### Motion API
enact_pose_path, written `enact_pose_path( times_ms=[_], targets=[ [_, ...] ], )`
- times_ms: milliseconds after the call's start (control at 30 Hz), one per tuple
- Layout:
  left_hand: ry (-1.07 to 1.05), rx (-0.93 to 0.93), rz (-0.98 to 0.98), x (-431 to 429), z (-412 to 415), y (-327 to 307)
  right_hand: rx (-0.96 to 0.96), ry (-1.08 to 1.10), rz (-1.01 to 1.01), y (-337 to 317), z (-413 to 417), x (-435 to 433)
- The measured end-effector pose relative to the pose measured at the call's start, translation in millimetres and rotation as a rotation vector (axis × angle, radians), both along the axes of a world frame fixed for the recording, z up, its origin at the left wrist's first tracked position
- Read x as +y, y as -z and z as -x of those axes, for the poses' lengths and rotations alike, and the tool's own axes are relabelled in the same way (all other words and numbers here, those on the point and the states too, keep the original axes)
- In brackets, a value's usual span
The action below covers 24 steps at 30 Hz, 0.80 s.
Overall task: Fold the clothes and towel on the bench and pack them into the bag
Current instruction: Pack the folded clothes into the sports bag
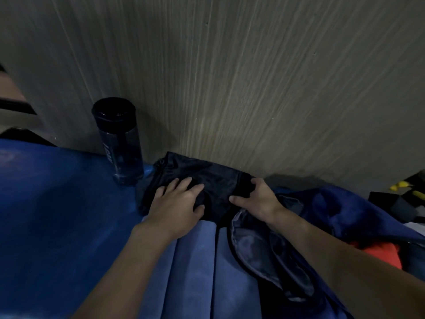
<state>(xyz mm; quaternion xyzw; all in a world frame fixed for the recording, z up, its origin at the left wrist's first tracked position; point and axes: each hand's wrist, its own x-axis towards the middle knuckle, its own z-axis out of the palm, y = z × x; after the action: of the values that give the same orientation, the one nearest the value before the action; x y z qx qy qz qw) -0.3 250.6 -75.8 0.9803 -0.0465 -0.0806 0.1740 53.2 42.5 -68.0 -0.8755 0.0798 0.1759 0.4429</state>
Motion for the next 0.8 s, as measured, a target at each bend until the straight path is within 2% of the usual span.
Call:
enact_pose_path(
  times_ms=[100,300,433,500,567,633,733,800],
  targets=[
    [-0.007,0.006,0.014,-1,1,-2,-0.009,0.045,-0.087,0,-1,5],
    [-0.017,-0.001,0.012,-2,0,-2,-0.023,0.049,-0.070,-3,-6,10],
    [-0.012,-0.009,0.011,-3,-2,-3,-0.045,0.080,-0.156,-8,-9,10],
    [-0.012,-0.016,0.014,-3,-3,-4,-0.102,0.068,-0.128,-9,-10,12],
    [-0.022,-0.065,0.023,-4,-4,-6,-0.236,0.007,-0.068,-14,-7,18],
    [-0.050,-0.149,0.136,-8,-8,-9,-0.368,-0.051,-0.026,-18,-3,25],
    [-0.095,-0.148,0.503,-18,-13,-15,-0.473,-0.116,0.017,-26,0,37],
    [-0.050,-0.108,0.498,-22,-12,-15,-0.484,-0.010,0.130,-27,-4,38]
  ],
)
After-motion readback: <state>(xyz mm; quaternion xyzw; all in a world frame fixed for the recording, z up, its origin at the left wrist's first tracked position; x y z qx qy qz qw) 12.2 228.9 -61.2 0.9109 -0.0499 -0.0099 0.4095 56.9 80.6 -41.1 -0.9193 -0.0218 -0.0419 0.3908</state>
